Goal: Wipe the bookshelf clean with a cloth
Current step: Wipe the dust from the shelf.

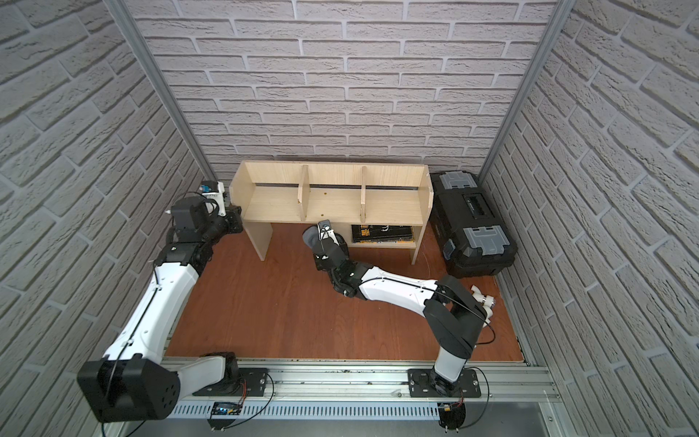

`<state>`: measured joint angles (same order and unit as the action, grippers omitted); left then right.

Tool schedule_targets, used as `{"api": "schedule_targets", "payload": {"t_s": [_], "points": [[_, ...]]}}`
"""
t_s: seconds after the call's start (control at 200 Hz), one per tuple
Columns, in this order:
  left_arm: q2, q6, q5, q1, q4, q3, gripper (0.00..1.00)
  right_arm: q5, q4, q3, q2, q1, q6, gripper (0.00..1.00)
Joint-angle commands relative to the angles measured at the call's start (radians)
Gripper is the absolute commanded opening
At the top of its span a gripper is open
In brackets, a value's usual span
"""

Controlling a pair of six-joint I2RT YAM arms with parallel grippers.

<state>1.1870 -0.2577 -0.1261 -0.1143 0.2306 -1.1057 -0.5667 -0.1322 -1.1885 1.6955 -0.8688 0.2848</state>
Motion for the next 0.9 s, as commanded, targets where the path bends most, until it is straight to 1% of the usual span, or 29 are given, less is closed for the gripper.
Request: {"api": "schedule_targets", "payload": {"t_s": [0.0, 0.13, 0.26, 0.375, 0.475, 0.64, 0.77, 0.895], "points": [[-0.035, -0.041, -0.075, 0.001, -0.073, 0.002, 0.00, -0.078, -0.062, -0.024, -0.043, 0.017, -0.045, 0.03], [-0.036, -0.041, -0.071, -0.001, -0.071, 0.006, 0.00, -0.019, -0.045, -0.017, 0.023, 0.018, -0.021, 0.03], [-0.040, -0.042, -0.074, -0.001, -0.074, 0.010, 0.00, -0.020, -0.058, 0.026, 0.067, 0.019, 0.040, 0.03], [-0.041, -0.039, -0.069, -0.001, -0.074, 0.010, 0.00, -0.030, -0.036, 0.039, 0.075, 0.022, 0.056, 0.03], [-0.038, -0.041, -0.070, -0.002, -0.074, 0.008, 0.00, -0.047, -0.020, 0.075, 0.044, 0.038, 0.065, 0.03], [-0.041, -0.041, -0.064, -0.009, -0.071, 0.009, 0.00, -0.053, -0.022, 0.187, -0.035, 0.072, 0.077, 0.03], [-0.041, -0.041, -0.062, -0.008, -0.070, 0.010, 0.00, -0.065, -0.018, 0.278, -0.093, 0.121, 0.099, 0.03], [-0.042, -0.039, -0.057, -0.008, -0.073, 0.013, 0.00, -0.085, -0.007, 0.369, -0.182, 0.183, 0.109, 0.03]]}}
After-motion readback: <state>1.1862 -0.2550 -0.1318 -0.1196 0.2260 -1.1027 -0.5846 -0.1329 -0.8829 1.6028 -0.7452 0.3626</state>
